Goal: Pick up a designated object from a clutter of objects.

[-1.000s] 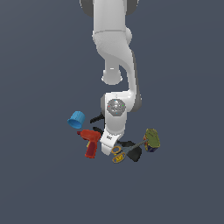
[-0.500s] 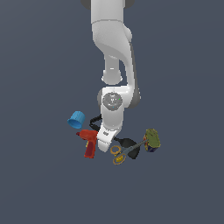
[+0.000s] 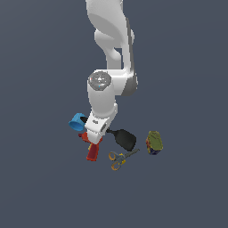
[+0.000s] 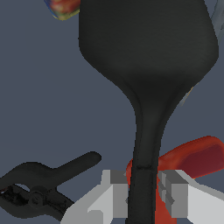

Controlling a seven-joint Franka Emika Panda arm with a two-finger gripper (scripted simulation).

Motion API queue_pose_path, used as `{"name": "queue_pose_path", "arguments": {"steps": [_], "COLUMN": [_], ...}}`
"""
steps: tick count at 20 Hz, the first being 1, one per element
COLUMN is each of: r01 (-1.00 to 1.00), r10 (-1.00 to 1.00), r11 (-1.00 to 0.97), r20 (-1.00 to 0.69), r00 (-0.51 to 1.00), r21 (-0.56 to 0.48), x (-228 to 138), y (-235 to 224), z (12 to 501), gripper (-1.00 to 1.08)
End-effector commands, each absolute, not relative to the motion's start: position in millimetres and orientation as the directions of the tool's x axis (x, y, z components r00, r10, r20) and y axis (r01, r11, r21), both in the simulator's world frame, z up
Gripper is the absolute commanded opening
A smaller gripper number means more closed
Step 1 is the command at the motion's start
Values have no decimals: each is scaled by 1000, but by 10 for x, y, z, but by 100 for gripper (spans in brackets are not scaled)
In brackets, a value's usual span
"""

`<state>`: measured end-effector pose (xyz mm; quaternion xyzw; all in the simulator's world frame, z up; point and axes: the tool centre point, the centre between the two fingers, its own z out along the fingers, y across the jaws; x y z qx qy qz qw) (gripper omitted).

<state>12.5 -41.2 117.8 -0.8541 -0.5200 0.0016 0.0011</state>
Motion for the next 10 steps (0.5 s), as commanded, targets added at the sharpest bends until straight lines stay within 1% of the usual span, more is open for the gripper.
{"name": "queue_pose_path", "arguments": {"steps": [1, 10], "r01": [888, 888], "r10": [888, 888], "r11": [-459, -459], "r20": [0, 3], "r00": [459, 459], "r21": [-1, -1], "x": [73, -131], "y": [-551, -1080], "z": [1446, 2433], "gripper": [-100, -100]}}
